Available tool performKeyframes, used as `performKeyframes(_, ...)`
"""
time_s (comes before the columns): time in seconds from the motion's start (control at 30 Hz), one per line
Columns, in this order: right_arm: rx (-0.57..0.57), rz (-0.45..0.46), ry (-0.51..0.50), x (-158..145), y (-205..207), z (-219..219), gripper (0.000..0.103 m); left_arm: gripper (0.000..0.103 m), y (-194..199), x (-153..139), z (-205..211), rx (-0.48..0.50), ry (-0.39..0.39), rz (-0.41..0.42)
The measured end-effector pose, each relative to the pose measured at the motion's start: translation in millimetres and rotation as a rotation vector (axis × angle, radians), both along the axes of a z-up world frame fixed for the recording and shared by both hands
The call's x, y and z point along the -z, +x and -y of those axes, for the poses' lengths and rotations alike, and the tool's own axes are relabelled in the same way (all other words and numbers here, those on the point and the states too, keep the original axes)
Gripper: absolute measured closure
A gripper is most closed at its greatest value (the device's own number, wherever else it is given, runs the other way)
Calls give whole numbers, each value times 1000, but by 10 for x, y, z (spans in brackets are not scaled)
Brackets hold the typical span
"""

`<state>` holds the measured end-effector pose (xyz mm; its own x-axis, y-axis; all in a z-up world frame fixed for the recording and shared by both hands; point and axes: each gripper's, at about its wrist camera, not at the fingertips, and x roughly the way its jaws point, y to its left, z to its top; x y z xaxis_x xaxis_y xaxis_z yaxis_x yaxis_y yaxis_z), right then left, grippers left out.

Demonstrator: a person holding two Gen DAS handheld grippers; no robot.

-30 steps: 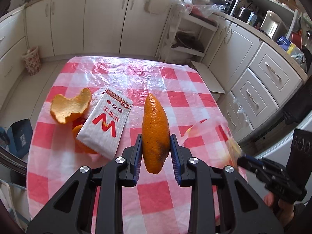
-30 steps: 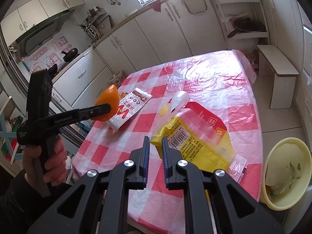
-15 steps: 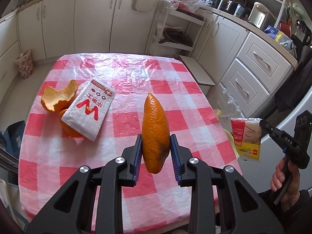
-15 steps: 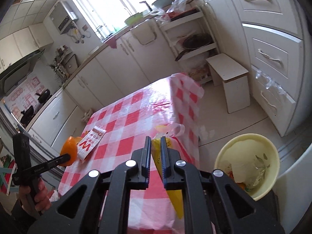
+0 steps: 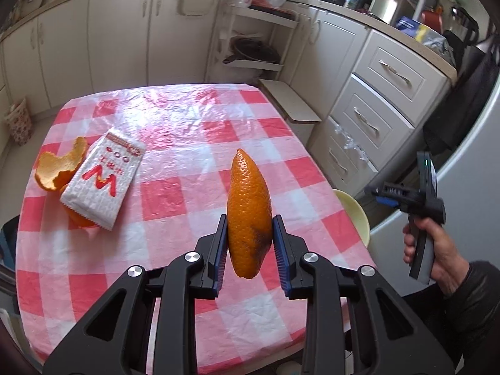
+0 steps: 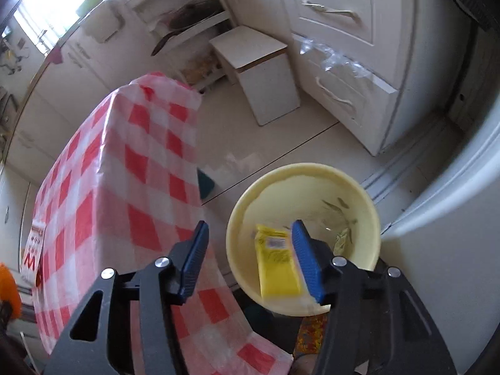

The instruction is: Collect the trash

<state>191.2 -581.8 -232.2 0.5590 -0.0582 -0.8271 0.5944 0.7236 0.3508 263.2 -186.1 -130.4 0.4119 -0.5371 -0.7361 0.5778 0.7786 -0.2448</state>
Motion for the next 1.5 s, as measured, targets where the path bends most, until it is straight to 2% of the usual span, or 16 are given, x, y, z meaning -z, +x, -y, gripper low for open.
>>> performKeyframes(0.07, -47, 81, -4, -286, 0, -59, 47, 77, -34, 14, 104, 36, -16, -14)
performKeyframes(0.2, -133, 299, -143, -927, -120, -291, 28, 77, -97, 106, 503, 99, -58, -83)
performKeyframes(0.37, -97, 502, -273, -1408, -414, -402, 27, 77, -293, 306, 1383, 213, -89, -167)
performKeyframes(0.47, -32, 593, -364, -1618, -629, -331, 21, 77, -383, 528, 2007, 264, -91, -225)
performKeyframes(0.57, 22, 599, -379, -1668, -702, -191, 20, 75, -385, 800, 2609, 261, -40, -302)
performKeyframes(0.63, 36, 580, -377, -1640, -709, -122, 20, 66, -339, 1028, 2954, 236, 1, -370)
performKeyframes(0.73, 31, 556, -348, -1604, -687, -30, 20, 61, -230, 1193, 3213, 189, 45, -413)
performKeyframes(0.8, 35, 561, -351, -1614, -684, -21, 19, 60, -211, 1150, 3207, 169, 32, -421)
performKeyframes(0.87, 34, 558, -360, -1639, -677, -42, 19, 54, -246, 967, 3094, 171, 25, -372)
performKeyframes(0.93, 32, 555, -353, -1640, -658, -79, 17, 43, -327, 774, 2944, 171, 49, -296)
performKeyframes(1.0, 29, 549, -346, -1633, -614, -136, 15, 38, -399, 513, 2623, 168, 79, -195)
performKeyframes(1.1, 2, 542, -347, -1641, -539, -291, 14, 28, -461, 196, 2077, 112, 122, -71)
performKeyframes(1.13, -15, 539, -352, -1648, -509, -371, 14, 25, -490, 83, 1791, 75, 134, -25)
performKeyframes(1.27, -115, 545, -357, -1698, -389, -856, 13, 21, -544, -207, 708, -87, 161, 78)
performKeyframes(1.43, -277, 639, -412, -1788, -444, -1762, 10, 17, -562, -407, -576, -339, 163, 157)
performKeyframes(1.5, -348, 667, -429, -1758, -491, -2131, 9, 16, -533, -436, -939, -416, 147, 177)
